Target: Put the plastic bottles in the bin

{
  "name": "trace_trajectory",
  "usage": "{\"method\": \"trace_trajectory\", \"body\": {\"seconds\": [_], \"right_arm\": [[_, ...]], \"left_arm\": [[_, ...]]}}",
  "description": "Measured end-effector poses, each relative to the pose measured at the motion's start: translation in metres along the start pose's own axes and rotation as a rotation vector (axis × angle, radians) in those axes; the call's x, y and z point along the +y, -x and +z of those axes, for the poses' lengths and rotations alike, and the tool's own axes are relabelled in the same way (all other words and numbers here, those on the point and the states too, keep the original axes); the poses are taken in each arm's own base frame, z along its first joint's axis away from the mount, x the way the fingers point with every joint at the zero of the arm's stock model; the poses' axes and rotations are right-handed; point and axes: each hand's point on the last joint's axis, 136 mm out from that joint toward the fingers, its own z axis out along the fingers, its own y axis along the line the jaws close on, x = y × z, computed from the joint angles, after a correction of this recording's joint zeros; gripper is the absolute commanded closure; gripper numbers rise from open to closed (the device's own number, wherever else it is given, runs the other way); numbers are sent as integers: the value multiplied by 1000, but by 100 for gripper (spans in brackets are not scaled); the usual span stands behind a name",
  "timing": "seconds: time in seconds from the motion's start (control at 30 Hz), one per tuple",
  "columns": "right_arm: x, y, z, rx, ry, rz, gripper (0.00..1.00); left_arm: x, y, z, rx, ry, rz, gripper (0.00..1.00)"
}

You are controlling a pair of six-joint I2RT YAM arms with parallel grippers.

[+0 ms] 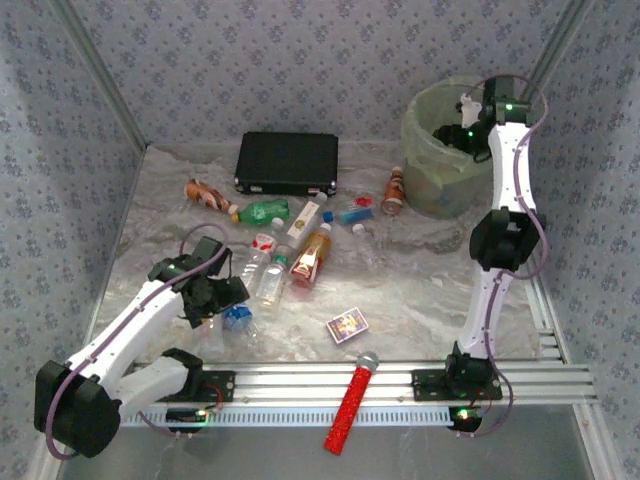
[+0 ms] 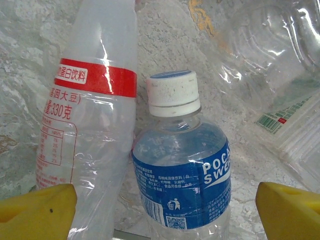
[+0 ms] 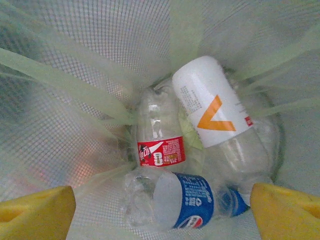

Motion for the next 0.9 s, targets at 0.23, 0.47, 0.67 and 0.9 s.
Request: {"method": "trace_trajectory", "body": {"seconds": [0.23, 0.47, 0.67, 0.9], "right_arm": [[1, 22, -76, -153, -41, 55, 4], [18, 39, -153, -328, -61, 56, 3], [29, 43, -181, -398, -48, 44, 3], [52, 36, -201, -430, -10, 13, 2]], "left_arm": [[0, -10, 0, 33, 8, 15, 12], [-14, -26, 0, 58, -28, 31, 14], [-29, -33, 4, 62, -59, 18, 14], [-35, -48, 29, 111, -44, 12, 15]]}}
